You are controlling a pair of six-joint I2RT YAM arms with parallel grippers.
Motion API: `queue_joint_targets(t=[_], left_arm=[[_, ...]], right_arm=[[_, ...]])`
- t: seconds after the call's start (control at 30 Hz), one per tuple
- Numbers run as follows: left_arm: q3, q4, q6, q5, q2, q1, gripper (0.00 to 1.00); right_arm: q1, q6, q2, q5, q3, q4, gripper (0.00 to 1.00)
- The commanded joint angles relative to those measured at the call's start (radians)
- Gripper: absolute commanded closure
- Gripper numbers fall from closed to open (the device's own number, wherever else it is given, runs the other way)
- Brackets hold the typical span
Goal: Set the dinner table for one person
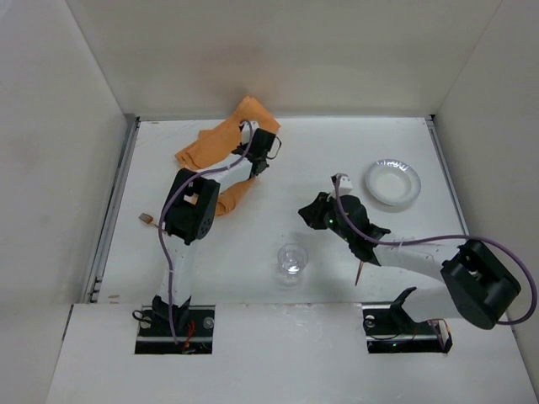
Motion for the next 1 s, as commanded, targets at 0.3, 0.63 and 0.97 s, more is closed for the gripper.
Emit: queue_joint_targets(t=[0.3,0.63,0.97], left_arm=[[-0.243,0.105,-0.325,0.071,-0.340,-0.040,0.55],[-0.522,0.194,-0.325,0.083,-0.564,0.096,0.46],[-0.739,0.406,-0.314,0.153,-0.655,0.349,0.40]], right_arm=[[-0.005,-0.010,-0.053,0.039,0.018,0.034,0.76],[-0.005,-0.004,-0.024,0.016,0.030,0.023,0.59],[0.010,-0.021,0.016,-0.009,0.051,0.045,0.31]])
